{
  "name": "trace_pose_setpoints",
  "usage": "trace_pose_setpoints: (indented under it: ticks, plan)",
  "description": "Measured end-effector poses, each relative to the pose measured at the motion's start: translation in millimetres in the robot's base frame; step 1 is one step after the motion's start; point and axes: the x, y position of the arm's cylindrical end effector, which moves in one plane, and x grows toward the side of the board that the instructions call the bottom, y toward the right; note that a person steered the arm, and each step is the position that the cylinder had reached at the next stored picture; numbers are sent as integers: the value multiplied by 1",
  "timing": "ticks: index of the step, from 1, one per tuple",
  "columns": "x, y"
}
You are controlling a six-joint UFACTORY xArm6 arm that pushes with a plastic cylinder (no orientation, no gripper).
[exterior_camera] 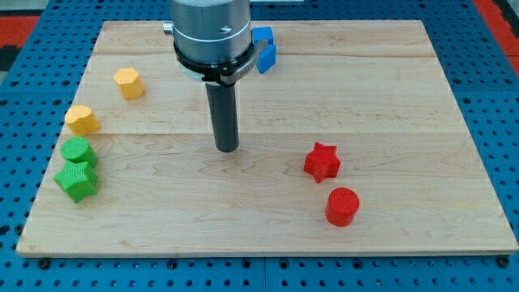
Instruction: Push the red circle to the right
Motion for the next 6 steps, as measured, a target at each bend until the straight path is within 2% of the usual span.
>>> trace_pose_setpoints:
  ticks: [1, 3, 4, 6]
  plan:
    - [20, 9]
    - [102, 33]
    - [121, 74]
    - [109, 151]
